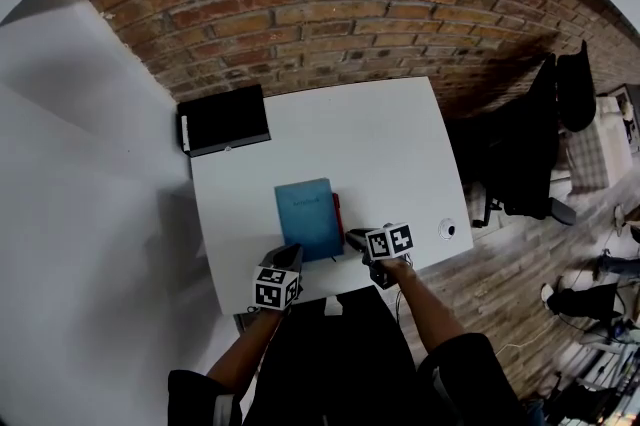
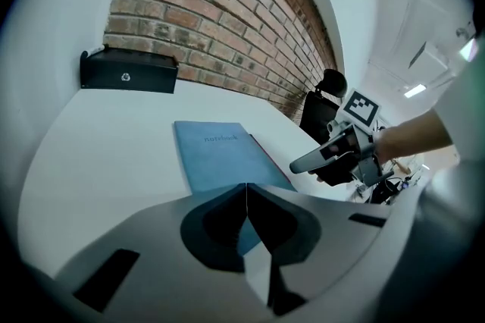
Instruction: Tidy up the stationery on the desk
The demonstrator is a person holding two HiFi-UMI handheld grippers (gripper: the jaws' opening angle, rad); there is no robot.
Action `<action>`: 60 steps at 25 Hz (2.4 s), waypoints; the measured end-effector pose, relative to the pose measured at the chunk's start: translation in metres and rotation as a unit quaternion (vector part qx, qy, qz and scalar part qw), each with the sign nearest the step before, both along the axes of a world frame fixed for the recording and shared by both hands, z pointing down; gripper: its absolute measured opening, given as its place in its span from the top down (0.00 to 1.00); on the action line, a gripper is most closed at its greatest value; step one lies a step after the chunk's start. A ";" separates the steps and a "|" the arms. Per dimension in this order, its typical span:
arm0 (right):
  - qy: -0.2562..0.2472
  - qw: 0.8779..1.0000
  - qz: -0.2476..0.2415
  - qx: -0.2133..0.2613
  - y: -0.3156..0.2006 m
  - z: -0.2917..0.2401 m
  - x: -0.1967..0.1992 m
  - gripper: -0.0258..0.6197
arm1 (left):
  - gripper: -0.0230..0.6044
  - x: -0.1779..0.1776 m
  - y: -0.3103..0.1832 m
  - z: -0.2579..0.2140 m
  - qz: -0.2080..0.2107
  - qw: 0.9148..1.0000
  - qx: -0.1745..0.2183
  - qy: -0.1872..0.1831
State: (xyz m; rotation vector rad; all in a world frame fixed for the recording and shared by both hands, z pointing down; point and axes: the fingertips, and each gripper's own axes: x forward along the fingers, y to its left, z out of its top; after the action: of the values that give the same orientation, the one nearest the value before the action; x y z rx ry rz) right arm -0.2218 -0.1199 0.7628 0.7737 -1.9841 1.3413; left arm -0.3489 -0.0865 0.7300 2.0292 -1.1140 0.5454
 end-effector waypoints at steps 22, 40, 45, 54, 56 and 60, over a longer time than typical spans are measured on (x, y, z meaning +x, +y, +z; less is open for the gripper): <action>0.083 0.964 -0.013 0.252 0.024 -0.068 0.046 0.93 | 0.94 0.037 0.052 -0.039 -0.068 0.994 0.071 -0.045; 0.005 0.906 0.011 0.424 0.111 -0.194 0.093 0.93 | 0.94 0.079 0.126 -0.152 -0.117 0.968 0.211 -0.068; -0.011 0.893 0.019 0.449 0.117 -0.221 0.097 0.93 | 0.94 0.089 0.133 -0.174 -0.121 0.962 0.235 -0.068; -0.015 0.887 0.014 0.461 0.121 -0.234 0.105 0.93 | 0.94 0.095 0.132 -0.191 -0.129 0.956 0.252 -0.074; -0.015 0.888 0.012 0.459 0.122 -0.234 0.104 0.93 | 0.94 0.094 0.132 -0.191 -0.130 0.956 0.250 -0.077; -0.019 0.890 0.006 0.456 0.124 -0.234 0.102 0.93 | 0.94 0.094 0.133 -0.189 -0.128 0.958 0.246 -0.081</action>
State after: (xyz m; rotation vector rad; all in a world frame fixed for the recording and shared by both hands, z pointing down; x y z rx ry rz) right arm -0.1202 0.0037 0.5288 1.1528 -2.6335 0.3390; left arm -0.2549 0.0468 0.5412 2.2267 -1.7193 0.3257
